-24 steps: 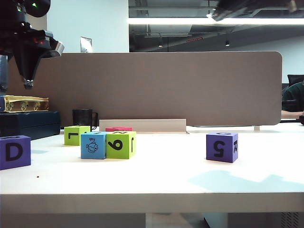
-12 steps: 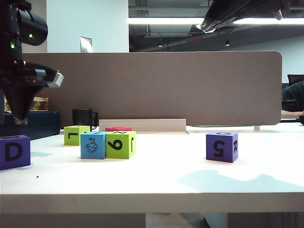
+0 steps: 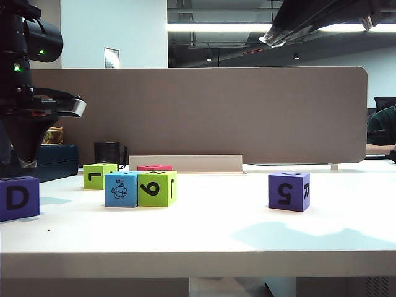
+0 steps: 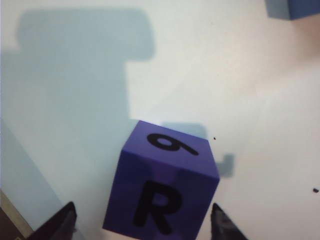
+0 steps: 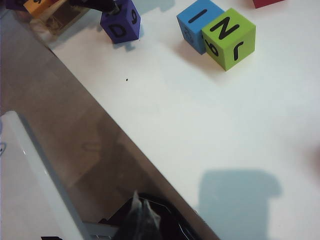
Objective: Select the appropriate blocks from the scattered letter blocks on the table and arrange them in a row to spell out "TURING".
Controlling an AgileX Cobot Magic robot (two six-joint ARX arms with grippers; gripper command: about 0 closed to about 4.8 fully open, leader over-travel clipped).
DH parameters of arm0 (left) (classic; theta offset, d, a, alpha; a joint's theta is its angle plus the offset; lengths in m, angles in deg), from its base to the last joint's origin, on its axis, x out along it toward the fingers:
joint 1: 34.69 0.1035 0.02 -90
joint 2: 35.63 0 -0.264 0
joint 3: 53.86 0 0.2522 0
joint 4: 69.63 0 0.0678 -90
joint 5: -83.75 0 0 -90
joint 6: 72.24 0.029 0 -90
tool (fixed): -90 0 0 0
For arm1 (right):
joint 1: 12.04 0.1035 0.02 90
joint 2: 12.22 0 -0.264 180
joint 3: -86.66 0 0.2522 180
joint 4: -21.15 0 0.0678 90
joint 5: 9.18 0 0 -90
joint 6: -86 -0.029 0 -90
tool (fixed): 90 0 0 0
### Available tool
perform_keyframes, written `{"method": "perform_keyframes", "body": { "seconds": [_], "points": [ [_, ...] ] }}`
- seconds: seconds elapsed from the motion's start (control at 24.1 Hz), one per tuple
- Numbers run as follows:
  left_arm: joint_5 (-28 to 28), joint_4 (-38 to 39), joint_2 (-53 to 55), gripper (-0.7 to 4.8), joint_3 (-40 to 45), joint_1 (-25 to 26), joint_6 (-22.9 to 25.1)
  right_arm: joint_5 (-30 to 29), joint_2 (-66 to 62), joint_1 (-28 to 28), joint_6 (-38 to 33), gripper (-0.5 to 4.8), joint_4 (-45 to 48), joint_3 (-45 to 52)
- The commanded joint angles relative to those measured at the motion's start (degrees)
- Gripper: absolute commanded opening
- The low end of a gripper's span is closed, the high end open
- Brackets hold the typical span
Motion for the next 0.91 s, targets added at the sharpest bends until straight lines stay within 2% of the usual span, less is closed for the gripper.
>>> {"method": "perform_keyframes", "body": {
  "seconds": [0.04, 0.17, 0.66, 0.79, 0.91],
  "points": [
    [1.40, -0.02, -0.20, 3.49, 0.07, 0.00, 3.80, -0.24, 0.11, 0.09, 0.07, -0.01, 0.20, -0.28],
    [3.32, -0.02, -0.20, 3.82, 0.07, 0.00, 5.38, -0.24, 0.11, 0.09, 0.07, -0.01, 0.20, -0.28],
    [2.97, 1.46, 4.33, 3.81, 0.09, 0.02, 7.34, -0.17, 0.11, 0.09, 0.07, -0.01, -0.59, -0.26],
    [2.78, 1.25, 5.14, 3.61, 0.13, 0.02, 7.21, -0.07, 0.11, 0.09, 0.07, -0.01, -0.90, -0.26],
    [2.62, 1.22, 5.27, 2.68, 0.13, 0.02, 7.21, -0.07, 0.11, 0.09, 0.07, -0.01, -0.90, -0.24]
  ]
}}
